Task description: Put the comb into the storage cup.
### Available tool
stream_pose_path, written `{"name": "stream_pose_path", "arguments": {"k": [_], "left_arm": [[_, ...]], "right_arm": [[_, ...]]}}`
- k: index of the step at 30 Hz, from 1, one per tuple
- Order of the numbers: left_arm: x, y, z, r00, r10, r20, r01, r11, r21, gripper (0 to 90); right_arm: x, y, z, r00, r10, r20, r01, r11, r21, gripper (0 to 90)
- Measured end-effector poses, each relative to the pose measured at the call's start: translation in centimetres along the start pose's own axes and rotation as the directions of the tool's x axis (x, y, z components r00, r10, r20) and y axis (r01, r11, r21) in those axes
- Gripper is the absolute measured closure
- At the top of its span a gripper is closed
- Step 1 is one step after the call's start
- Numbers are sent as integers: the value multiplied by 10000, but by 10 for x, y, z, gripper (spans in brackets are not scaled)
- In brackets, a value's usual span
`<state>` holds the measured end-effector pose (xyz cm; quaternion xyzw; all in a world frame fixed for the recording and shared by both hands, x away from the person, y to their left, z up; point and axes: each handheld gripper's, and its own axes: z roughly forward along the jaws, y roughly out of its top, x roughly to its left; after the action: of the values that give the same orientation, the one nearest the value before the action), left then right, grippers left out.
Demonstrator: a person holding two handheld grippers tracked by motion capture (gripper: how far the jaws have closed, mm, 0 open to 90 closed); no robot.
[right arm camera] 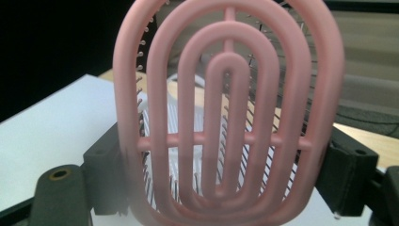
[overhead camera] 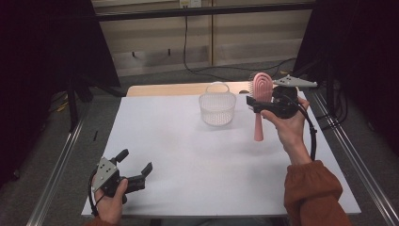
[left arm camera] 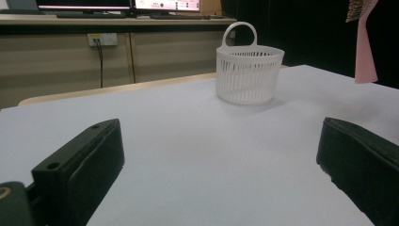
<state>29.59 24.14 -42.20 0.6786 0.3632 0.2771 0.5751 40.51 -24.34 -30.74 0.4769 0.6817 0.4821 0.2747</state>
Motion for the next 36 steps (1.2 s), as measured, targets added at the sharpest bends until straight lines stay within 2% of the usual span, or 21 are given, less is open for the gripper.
{"name": "stream_pose_path", "arguments": {"k": [5,18,27,28,36], "left_arm": [[0,0,0,10000,-13,24,13,10000,-24,14],[0,0,-1,10000,-3,25,3,10000,-60,14],[0,0,-1,10000,-6,51,6,10000,-53,14],[0,0,0,10000,-32,81,32,10000,-38,14],[0,0,0,10000,-24,52,24,10000,-96,14]], "right_arm": [[1,1,-2,9998,59,-169,-70,9976,-682,193],[3,11,2,9988,176,-451,-240,9891,-1452,193],[8,19,5,9982,246,-553,-341,9833,-1789,193],[10,23,6,9987,119,-498,-206,9841,-1763,193],[14,34,11,9979,-35,-642,-88,9816,-1907,193]]}}
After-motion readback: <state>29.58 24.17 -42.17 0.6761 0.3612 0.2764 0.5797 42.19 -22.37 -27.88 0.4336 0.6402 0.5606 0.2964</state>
